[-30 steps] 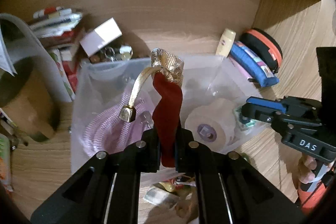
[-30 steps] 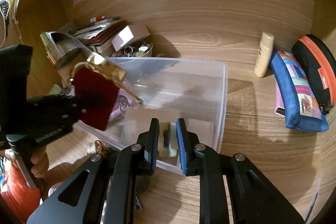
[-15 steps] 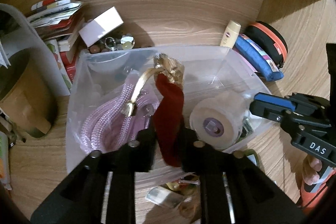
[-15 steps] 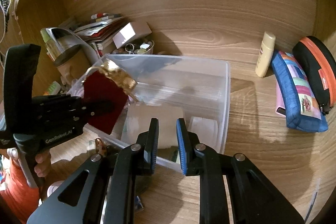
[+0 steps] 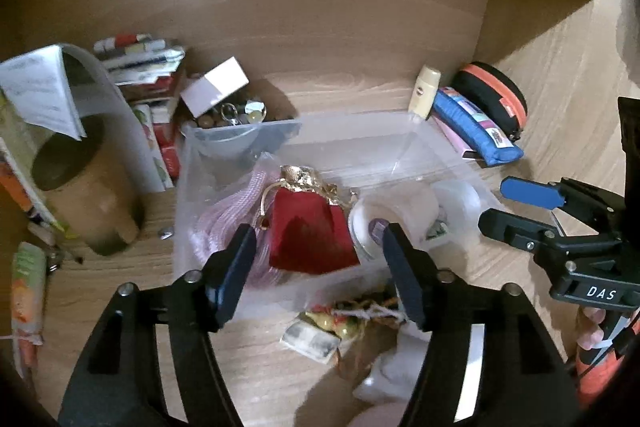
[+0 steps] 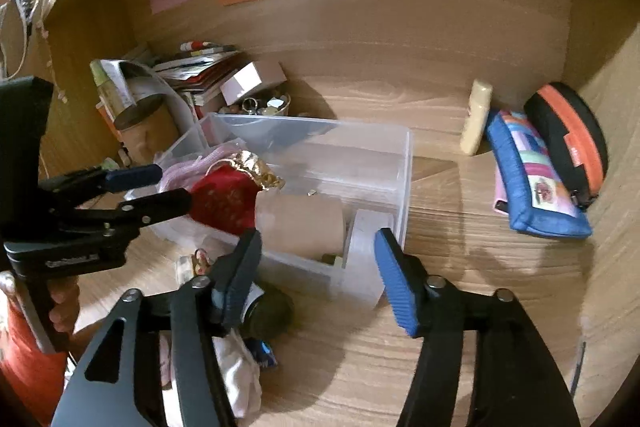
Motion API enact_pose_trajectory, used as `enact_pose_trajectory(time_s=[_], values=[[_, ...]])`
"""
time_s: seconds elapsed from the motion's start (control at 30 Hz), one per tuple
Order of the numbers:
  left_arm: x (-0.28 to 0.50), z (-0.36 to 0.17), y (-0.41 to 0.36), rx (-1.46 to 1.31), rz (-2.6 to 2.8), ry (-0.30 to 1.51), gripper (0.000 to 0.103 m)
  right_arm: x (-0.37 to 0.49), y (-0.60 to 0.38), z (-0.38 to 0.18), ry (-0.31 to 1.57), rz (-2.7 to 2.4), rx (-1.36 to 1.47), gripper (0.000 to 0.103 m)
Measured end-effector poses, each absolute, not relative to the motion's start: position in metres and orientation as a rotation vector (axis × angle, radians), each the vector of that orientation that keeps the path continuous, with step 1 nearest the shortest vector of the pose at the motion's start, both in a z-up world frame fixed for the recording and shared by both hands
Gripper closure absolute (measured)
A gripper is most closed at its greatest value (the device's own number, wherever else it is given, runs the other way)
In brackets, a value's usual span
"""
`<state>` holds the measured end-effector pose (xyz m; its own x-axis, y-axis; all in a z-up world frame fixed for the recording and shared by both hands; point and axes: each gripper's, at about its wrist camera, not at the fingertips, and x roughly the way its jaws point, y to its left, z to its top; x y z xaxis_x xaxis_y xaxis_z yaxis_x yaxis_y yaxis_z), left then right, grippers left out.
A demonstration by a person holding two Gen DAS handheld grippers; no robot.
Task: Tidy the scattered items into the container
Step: 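Lower the left tool onto the pink round compact and close on it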
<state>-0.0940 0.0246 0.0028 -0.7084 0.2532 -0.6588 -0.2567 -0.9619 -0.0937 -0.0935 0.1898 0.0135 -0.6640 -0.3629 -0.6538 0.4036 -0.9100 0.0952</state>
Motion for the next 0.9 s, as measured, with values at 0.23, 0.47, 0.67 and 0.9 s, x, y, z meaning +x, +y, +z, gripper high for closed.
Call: enact_pose_trajectory(time_s=[0.23,0.47,0.67,0.9], values=[[-0.059,0.009,0.020,-0.969,2.710,0.064,0.021,-0.067,0.192,0.016,0.076,-2.531,0.963,0.033],[-0.036,-0.003,0.015,-1.010,2.692,0.060,0.020,-0.042,0.189,0.014,0.106,-2.535,0.938,0.028],[-0.017,-0.015,0.016,-1.037,2.652,0.027,0.020,-0.027,0.188,0.000,0.097,-2.501,0.973,0.027],[0.001,-0.028,0.023,-1.076,2.617,0.029,0.020,-0.017,0.185,-0.020,0.083,-2.446,1.034,0.027]])
